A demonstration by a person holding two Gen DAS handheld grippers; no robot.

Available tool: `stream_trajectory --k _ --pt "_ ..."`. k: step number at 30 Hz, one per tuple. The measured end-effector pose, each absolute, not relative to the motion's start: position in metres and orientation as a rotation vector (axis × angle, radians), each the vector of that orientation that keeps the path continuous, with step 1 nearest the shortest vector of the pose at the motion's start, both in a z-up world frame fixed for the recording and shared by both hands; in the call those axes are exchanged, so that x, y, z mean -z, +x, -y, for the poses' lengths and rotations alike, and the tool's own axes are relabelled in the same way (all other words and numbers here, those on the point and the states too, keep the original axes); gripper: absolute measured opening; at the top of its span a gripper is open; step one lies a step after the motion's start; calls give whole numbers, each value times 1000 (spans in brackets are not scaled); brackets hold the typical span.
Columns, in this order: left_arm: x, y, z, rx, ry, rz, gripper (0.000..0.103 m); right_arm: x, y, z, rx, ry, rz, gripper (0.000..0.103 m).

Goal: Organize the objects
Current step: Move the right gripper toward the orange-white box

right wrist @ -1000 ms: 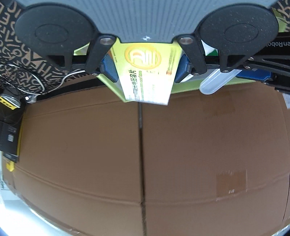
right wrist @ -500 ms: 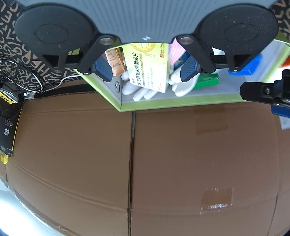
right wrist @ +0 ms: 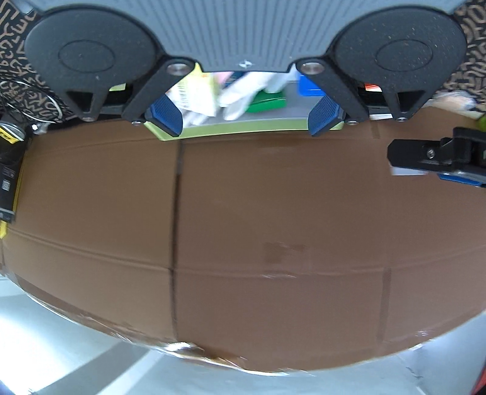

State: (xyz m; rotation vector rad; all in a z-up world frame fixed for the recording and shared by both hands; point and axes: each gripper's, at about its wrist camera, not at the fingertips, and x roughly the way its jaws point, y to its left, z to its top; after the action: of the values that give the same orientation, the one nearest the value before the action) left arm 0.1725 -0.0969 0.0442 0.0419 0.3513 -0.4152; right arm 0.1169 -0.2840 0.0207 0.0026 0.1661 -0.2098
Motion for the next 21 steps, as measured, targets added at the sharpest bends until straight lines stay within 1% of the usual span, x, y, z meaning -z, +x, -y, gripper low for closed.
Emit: stream_trajectory --k 5,11,15,21 --pt "-36 149 55 357 10 -362 103 -15 104 245 134 -21 -173 93" --pt "-7 135 6 288 6 -426 103 6 105 203 45 -64 -230 93" --pt "11 138 -30 239 -45 -478 103 17 120 177 -36 -122 -280 93" --pt "28 154 -79 182 -102 -541 103 18 149 148 -141 -203 -286 93"
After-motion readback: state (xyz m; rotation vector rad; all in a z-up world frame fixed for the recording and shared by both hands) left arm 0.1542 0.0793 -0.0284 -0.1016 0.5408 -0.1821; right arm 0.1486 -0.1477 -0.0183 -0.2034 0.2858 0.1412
